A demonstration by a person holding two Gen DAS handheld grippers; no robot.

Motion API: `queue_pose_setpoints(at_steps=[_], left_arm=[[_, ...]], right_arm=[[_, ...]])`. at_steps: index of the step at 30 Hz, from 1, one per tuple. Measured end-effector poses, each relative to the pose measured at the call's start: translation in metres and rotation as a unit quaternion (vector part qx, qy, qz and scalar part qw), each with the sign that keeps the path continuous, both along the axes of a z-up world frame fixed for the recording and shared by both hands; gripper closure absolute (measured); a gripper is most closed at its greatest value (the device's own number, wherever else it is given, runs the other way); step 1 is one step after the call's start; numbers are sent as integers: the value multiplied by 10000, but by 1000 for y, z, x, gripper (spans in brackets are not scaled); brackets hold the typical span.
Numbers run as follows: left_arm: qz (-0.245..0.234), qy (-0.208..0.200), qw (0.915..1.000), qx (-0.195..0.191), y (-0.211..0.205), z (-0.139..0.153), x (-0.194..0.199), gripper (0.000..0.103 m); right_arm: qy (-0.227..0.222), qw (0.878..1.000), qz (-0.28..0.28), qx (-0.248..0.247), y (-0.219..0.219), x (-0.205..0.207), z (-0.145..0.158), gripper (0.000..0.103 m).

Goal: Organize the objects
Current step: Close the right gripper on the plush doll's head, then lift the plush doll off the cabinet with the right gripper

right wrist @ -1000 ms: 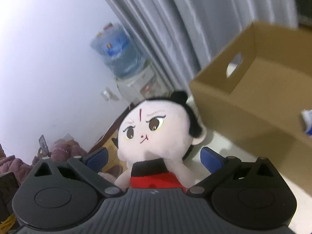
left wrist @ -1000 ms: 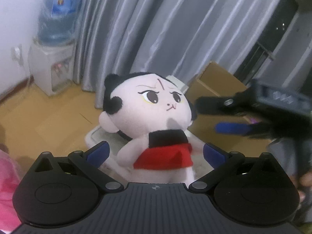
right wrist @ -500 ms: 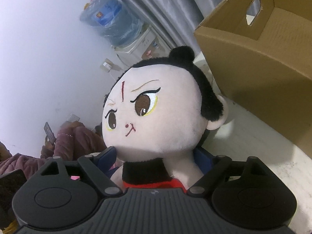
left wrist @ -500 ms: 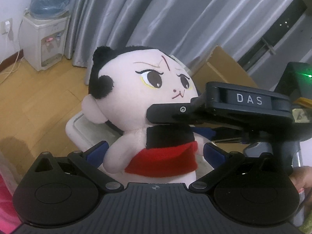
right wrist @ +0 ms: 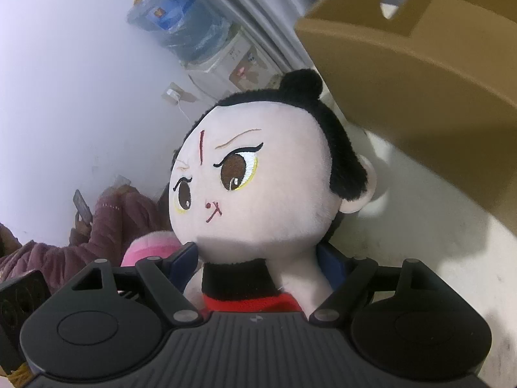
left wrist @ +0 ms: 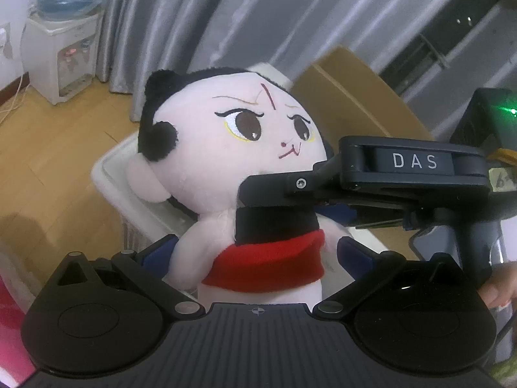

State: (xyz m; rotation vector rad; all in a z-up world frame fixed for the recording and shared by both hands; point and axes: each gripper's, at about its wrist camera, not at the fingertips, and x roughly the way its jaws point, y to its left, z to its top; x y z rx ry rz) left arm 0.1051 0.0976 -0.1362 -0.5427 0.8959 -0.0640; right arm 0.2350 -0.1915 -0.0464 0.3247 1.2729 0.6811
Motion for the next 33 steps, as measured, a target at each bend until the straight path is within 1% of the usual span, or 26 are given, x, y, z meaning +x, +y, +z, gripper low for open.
queue_pose_setpoints(at_steps=[6,10,15,21,26,29,33], left_arm=[[-211,53,9998,36,-28,5,-16,0],[-507,-28,9985,179,-53,12,-22,0],[-957,-161,9948,304,-84,16,-23,0],[-1413,-200,9893,303,-116,15,-23,0],[-1571,-194,9867,364,-136,15,-25,0],[-1573,-188,9866,379,-136,16,-26,0],[-1513,-136,9876,398,-131,14,-22,0]], right_arm=[[78,9998,-180,-45,-29,-29,-2,20],[125,9989,-449,-29,-57,-46,-5,20],[237,9954,-926,-21,-95,-62,-5,20],[343,9897,-1391,18,-133,-78,-5,20],[396,9869,-1561,58,-145,-83,-6,20],[438,9861,-1599,111,-144,-83,-9,20],[464,9854,-1635,38,-143,-82,-9,20]])
